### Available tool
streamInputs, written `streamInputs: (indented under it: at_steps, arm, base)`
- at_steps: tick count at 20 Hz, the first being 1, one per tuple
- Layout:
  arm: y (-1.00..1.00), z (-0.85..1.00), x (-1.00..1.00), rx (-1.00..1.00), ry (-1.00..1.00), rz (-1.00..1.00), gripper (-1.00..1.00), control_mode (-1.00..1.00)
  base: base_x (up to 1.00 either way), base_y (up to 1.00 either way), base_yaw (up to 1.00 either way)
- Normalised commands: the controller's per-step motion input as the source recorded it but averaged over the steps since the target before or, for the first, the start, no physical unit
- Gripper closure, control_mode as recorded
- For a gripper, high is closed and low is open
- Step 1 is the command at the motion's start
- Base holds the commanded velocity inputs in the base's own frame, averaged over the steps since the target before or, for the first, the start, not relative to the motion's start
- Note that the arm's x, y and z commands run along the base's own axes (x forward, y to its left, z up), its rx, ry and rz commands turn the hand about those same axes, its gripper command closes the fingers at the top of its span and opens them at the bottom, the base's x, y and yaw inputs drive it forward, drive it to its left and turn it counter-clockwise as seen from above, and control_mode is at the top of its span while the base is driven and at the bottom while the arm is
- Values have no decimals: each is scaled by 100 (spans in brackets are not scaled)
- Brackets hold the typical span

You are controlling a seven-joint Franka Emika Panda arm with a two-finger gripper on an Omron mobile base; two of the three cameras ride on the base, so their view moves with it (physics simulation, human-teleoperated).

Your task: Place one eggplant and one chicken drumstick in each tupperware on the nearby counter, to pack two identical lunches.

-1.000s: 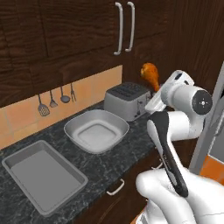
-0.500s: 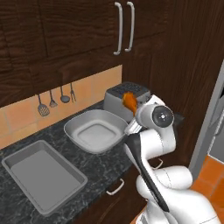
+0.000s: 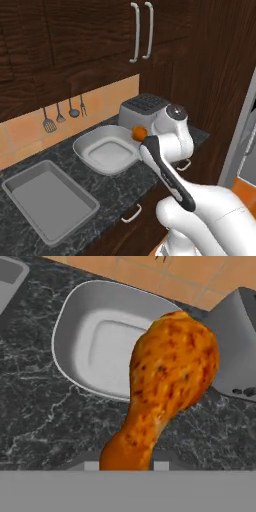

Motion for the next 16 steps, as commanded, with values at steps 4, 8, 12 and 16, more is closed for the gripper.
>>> streamInputs:
  at_steps: [4,8,12,16]
  arm:
    - [8,-60,86,25,26,8,100,-100]
    - [33,-57,81,17,16,11,100,-100]
    - [78,-55,69,1,1,17,100,-100]
    - [67,-25,39,0,0,8,100,-100]
  base:
    - [0,0,0]
    - [0,0,0]
    - [0,0,0]
    - [0,0,0]
